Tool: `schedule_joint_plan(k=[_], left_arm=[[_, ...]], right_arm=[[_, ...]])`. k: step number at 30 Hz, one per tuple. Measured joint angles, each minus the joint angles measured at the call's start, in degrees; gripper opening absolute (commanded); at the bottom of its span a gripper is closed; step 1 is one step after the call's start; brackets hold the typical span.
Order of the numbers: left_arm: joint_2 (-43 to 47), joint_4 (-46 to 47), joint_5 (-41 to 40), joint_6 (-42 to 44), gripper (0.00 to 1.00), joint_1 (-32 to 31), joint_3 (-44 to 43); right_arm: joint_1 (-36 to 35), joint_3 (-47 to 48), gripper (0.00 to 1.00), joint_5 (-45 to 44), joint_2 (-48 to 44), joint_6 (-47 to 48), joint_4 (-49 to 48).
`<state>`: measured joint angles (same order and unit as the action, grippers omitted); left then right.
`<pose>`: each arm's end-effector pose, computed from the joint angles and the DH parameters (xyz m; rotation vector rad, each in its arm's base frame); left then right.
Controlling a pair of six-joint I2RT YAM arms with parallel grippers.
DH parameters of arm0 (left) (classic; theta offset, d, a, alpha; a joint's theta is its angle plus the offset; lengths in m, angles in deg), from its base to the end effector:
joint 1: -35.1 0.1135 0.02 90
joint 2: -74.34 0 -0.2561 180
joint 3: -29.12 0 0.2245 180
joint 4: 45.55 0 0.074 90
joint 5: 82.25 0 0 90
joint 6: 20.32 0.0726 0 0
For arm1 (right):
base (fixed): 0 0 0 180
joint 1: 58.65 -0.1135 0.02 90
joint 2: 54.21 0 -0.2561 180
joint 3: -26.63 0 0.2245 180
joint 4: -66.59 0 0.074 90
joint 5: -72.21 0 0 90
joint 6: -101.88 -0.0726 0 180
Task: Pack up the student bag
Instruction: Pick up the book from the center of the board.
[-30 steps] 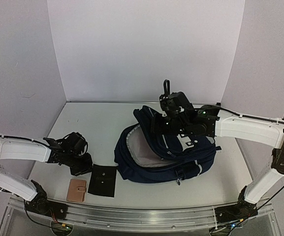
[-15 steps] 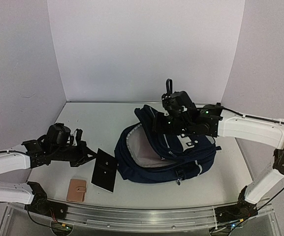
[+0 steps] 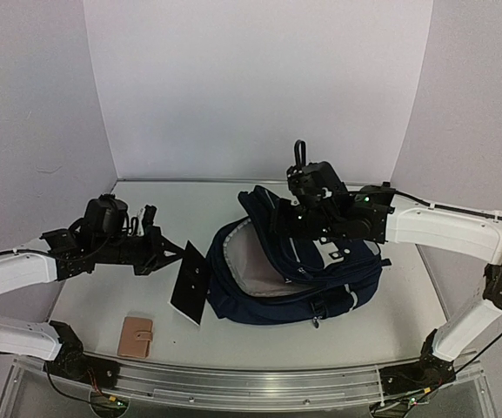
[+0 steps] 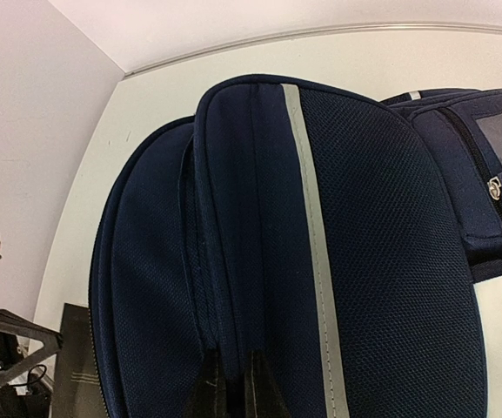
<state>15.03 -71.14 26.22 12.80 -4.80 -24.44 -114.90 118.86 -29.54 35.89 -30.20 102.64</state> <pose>0.1653 -0.1682 0.2369 -0.1366 2.3904 -1.2591 0.2152 0.2954 0.2970 -0.1550 2.2462 0.7547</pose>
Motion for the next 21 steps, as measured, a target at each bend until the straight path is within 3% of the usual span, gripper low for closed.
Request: schedule_joint_plan(k=[11,21], left_arm=[[0.3,0.2,1.2,-0.3,0.00,0.0,-6.6],[-16.6,16.2,5.0,-4.6,0.00,0.0,-7.6]], right_arm=[[0.0,0.0,0.00,0.0,0.0,0.0,0.0],[0.1,0.0,0.00,-0.4,-0.7,-0.2,0.3]])
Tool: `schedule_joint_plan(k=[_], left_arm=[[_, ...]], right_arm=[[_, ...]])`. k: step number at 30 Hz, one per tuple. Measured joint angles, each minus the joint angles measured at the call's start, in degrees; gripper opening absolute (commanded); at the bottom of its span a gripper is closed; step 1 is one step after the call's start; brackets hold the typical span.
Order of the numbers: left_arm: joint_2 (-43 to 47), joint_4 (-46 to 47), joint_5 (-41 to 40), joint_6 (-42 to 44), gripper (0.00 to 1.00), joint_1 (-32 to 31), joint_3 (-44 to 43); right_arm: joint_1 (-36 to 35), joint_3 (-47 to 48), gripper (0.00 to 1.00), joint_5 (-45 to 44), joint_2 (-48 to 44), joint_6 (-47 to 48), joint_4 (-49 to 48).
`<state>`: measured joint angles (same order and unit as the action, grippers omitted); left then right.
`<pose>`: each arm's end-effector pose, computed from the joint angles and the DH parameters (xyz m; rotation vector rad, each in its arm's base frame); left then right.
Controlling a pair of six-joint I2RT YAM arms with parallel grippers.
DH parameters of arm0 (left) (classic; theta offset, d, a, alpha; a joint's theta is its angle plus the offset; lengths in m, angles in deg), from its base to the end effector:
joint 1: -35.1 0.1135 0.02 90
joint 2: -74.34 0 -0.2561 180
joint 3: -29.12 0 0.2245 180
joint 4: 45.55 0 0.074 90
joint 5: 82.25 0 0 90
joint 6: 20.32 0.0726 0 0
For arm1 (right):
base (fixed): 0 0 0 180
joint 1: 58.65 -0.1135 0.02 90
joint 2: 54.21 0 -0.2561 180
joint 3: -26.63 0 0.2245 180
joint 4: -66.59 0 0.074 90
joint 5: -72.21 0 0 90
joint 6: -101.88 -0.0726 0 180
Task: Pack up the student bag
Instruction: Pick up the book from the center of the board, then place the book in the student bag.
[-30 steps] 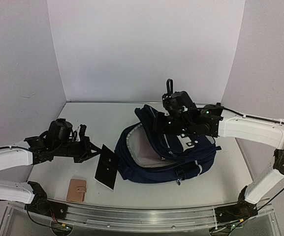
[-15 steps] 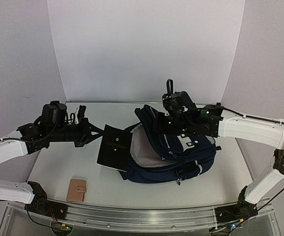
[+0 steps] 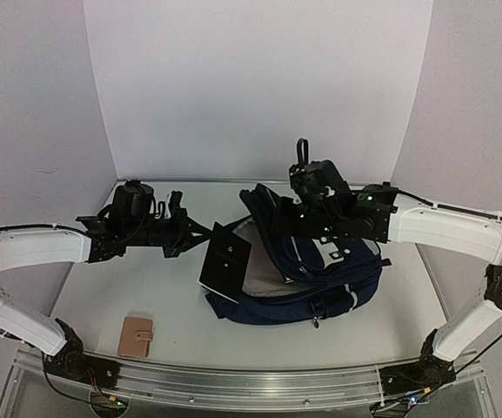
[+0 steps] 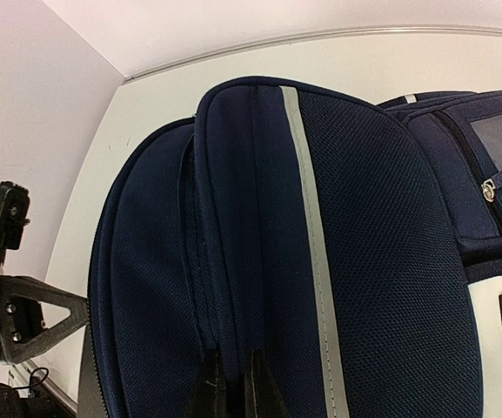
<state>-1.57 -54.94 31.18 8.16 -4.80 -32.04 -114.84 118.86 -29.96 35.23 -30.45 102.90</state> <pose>0.2140 -0.2166 0.2472 -0.1275 2.3081 -1.4492 0.2145 0.2928 0.3005 -0.1429 2.2383 0.7555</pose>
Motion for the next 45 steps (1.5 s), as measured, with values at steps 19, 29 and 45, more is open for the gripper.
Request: schedule_joint_plan(k=[19,29,45], left_arm=[[-20.0,19.4,6.0,-6.0,0.00,-0.7,-11.1],[-33.2,28.5,4.1,-8.9,0.00,-3.6,-16.8],[-38.2,18.2,0.0,-0.2,0.01,-7.7,-24.3]], right_arm=[[0.0,0.0,0.00,-0.1,0.0,-0.2,0.0],[0.0,0.0,0.00,-0.1,-0.1,-0.6,0.1],[0.0,-1.3,0.00,-1.2,-1.7,-1.3,-0.1]])
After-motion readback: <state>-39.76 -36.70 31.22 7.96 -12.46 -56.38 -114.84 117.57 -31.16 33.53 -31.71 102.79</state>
